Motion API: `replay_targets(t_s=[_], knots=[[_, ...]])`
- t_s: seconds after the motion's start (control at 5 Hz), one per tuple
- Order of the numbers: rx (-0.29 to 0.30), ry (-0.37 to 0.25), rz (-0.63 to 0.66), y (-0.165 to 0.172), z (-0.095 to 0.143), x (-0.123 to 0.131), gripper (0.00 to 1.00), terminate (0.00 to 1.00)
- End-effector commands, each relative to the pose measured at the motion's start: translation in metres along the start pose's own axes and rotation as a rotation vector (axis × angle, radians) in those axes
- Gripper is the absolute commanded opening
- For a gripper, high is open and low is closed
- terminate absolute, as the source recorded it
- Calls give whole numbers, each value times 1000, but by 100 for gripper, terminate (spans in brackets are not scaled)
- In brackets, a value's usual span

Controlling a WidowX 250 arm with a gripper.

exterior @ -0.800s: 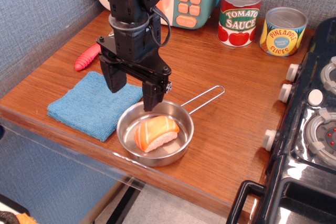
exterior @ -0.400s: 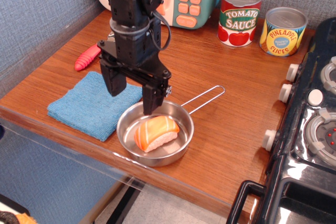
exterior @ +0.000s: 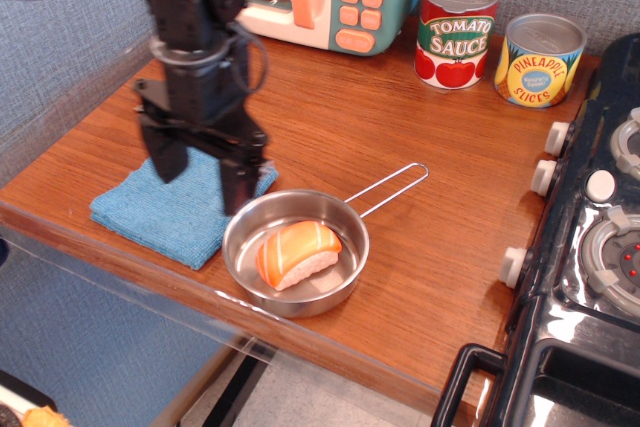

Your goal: Slide the blue rag backwards so that it's directly in front of the microwave and canned goods.

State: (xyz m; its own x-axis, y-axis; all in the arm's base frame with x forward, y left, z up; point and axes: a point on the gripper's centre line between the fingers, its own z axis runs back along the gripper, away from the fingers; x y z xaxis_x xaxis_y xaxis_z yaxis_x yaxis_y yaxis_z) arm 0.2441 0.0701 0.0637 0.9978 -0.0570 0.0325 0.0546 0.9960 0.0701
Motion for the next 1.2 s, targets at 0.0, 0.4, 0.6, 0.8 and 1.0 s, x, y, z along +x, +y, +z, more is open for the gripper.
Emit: replay_targets(t_s=[0.0, 0.4, 0.6, 0.8, 1.0], knots=[[63, 17, 54, 32, -8, -7, 100, 0], [68, 79, 48, 40, -34, -3, 100, 0], [70, 79, 3, 39, -45, 1, 100, 0], [69, 79, -11, 39, -53, -4, 100, 0], [49, 82, -16, 39, -58, -4, 100, 0]])
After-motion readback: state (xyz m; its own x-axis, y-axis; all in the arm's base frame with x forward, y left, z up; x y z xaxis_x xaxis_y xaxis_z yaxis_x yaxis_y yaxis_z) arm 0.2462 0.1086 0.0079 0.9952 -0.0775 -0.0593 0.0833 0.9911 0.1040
